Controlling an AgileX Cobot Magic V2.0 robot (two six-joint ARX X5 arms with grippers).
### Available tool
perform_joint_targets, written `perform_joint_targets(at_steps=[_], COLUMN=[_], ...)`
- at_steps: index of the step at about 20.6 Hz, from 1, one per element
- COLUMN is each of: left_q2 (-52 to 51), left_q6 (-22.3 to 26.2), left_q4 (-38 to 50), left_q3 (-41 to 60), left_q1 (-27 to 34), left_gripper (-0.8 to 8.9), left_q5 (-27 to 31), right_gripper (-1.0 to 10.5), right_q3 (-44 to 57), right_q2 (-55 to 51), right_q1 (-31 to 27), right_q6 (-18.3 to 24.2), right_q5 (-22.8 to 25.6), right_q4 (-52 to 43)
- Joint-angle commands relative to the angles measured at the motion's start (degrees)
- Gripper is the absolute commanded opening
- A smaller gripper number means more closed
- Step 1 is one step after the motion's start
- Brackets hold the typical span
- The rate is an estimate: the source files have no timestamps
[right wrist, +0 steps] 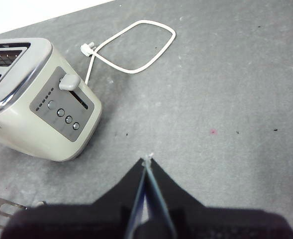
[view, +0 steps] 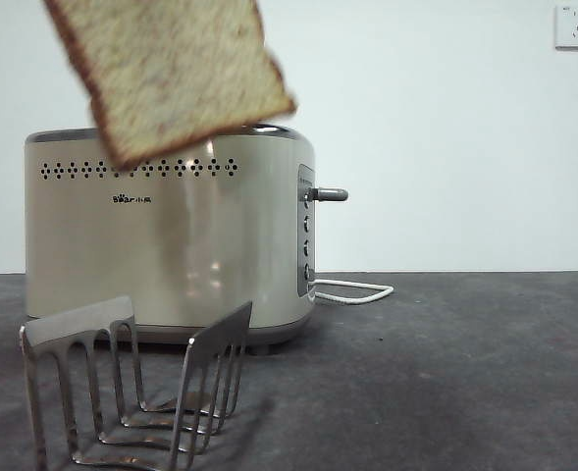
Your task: Pick up a slice of bread from the rack,put the bread on the toaster,press the button
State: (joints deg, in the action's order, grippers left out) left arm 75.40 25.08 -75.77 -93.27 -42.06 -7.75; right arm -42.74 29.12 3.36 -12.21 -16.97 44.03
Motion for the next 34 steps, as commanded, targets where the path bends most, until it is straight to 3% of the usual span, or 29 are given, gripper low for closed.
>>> perform_joint_targets(at_steps=[1,6,7,14,24,34], left_q2=[-0.5,-0.7,-0.8,-0.8,-0.6,1.8], left_q6=[11.9,22.3,26.5,45.4,51.8,52.0], left_q4=[0.3,0.3,0.3,0.6,6.5,6.4], left_q3=[-3.6,-7.6,-7.9,-8.0,-8.0,-8.0], left_q1=[-0.1,0.0,0.3,4.2,5.8,5.8], left_gripper=[-0.06,-0.04,-0.05,-0.05,-0.05,-0.04], left_q5=[5.1,15.9,17.1,17.4,17.4,17.4], right_gripper=[0.0,0.0,0.0,0.0,0.0,0.0], right_q3=[-0.3,-0.3,-0.3,-0.3,-0.3,-0.3], right_q2=[0.0,0.0,0.0,0.0,0.0,0.0], right_q1=[0.0,0.0,0.0,0.0,0.0,0.0], right_q6=[0.3,0.3,0.3,0.3,0.5,0.5], right_q5=[-0.2,-0.2,-0.1,-0.1,-0.1,-0.2], right_q4=[-0.2,0.4,0.5,0.6,0.6,0.7])
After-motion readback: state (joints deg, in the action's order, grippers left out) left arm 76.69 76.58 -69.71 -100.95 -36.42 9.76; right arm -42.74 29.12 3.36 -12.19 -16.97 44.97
